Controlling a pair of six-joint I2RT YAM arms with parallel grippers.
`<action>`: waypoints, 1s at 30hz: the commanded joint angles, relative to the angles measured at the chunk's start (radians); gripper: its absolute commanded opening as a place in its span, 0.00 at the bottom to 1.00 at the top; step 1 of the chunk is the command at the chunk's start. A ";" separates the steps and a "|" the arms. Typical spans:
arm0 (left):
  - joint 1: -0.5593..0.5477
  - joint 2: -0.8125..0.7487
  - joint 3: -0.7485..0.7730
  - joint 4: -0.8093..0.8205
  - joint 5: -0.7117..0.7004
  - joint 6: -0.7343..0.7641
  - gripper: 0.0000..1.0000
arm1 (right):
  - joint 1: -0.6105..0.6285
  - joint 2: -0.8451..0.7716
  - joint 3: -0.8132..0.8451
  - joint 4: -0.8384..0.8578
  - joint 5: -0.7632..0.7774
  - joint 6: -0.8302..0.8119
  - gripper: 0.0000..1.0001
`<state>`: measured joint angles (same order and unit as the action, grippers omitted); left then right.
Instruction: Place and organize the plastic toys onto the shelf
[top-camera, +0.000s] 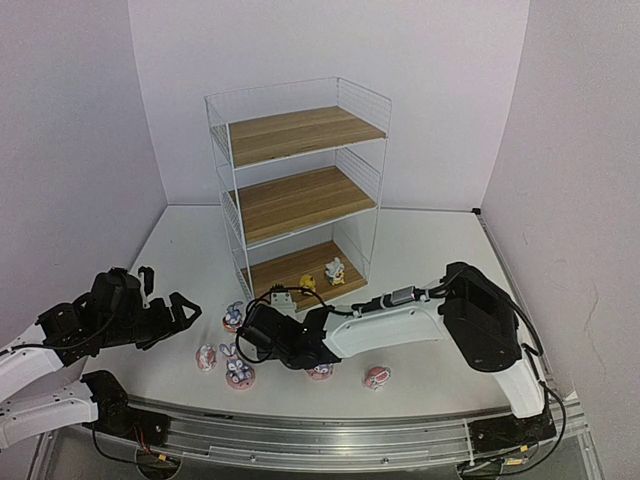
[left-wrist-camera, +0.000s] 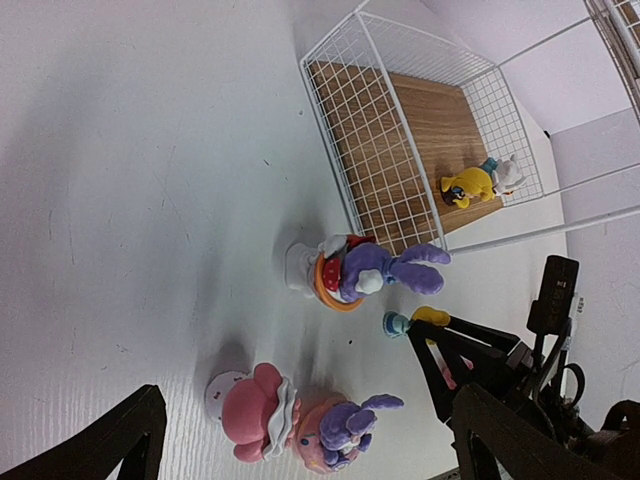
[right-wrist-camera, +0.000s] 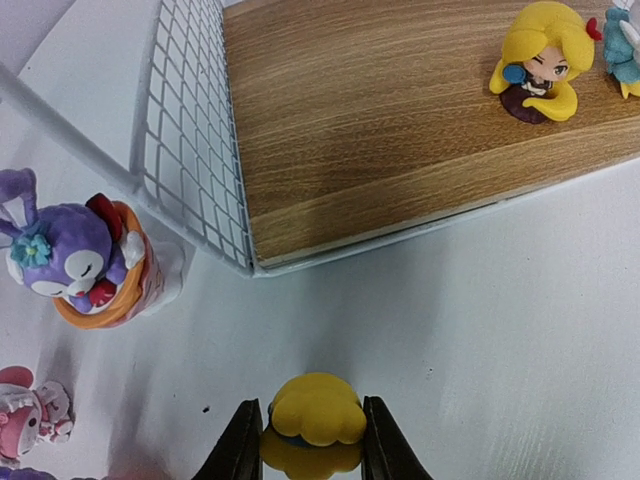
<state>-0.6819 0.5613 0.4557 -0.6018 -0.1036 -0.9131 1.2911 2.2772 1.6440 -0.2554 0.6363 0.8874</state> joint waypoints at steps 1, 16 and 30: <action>-0.001 -0.014 -0.005 0.014 0.010 0.014 1.00 | 0.005 -0.037 0.031 0.001 -0.022 -0.175 0.17; -0.001 -0.004 0.011 0.060 0.014 0.035 1.00 | -0.102 -0.141 -0.094 0.220 -0.166 -0.560 0.12; -0.001 0.027 0.015 0.086 0.008 0.039 1.00 | -0.172 -0.109 -0.087 0.370 -0.205 -0.617 0.13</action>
<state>-0.6819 0.5792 0.4465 -0.5543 -0.0891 -0.8879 1.1318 2.1876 1.5349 0.0435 0.4482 0.3057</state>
